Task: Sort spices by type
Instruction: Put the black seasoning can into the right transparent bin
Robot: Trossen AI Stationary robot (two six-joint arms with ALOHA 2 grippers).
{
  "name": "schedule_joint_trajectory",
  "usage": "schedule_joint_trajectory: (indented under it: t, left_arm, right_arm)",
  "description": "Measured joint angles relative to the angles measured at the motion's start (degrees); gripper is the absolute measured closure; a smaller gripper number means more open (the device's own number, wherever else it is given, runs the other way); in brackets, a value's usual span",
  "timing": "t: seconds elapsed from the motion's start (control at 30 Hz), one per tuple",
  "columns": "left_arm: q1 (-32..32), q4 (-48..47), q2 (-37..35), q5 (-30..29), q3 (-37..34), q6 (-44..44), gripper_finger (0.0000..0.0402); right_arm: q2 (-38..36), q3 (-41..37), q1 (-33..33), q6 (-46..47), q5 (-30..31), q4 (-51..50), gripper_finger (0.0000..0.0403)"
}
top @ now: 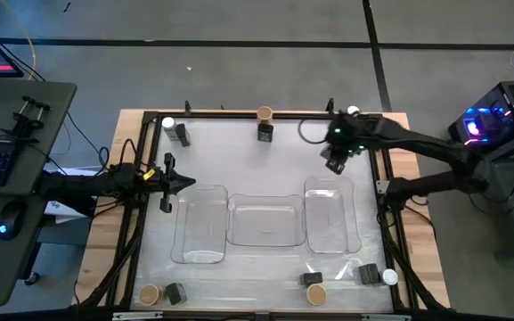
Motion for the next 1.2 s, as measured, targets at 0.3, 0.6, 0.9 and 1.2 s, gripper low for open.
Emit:
schedule_joint_trajectory:
  t: [0.3,0.6,0.9,1.2]
  left_arm:
    - [-0.01,0.03,-0.01,0.0,0.01,0.01,0.0402]
    - [0.0,0.02,0.0,0.0,0.01,0.01,0.0402]
    - [0.0,0.02,0.0,0.0,0.01,-0.01,0.0401]
    - [-0.01,0.04,0.0,0.0,0.01,0.0,0.0402]
  right_arm:
    - [-15.27,0.47,14.77,38.9,-10.78,-7.58,0.0288]
    - [-11.65,0.51,32.6,67.34,-7.17,-9.81,0.0288]
    - [6.47,0.51,37.65,81.0,1.43,-12.35,0.0288]
    - [18.68,0.51,38.56,87.53,2.15,-15.83,0.0281]
